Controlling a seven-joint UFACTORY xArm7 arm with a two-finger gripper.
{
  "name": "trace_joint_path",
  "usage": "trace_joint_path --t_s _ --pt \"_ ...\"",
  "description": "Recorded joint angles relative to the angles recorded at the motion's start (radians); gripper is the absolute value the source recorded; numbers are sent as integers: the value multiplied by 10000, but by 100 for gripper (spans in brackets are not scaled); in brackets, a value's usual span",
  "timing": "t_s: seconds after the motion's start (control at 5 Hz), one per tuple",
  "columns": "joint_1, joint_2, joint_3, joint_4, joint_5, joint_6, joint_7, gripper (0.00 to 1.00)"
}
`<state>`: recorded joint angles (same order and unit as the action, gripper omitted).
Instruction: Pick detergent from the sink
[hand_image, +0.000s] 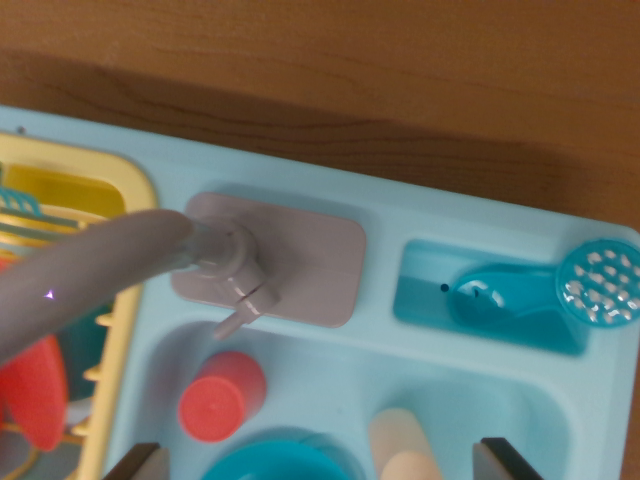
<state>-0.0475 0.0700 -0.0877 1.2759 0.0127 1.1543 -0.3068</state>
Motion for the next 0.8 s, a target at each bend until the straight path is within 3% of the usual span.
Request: trace_joint_path --t_s 0.2,0.4,0.6,0.8 --pt "-39 95 -49 -334 31 -473 -306 0" --pt "-39 95 -49 -334 31 -473 -306 0" --pt "-79 190 -99 -671 62 -951 -616 0" --pt "-79 190 -99 -671 62 -951 -616 0"
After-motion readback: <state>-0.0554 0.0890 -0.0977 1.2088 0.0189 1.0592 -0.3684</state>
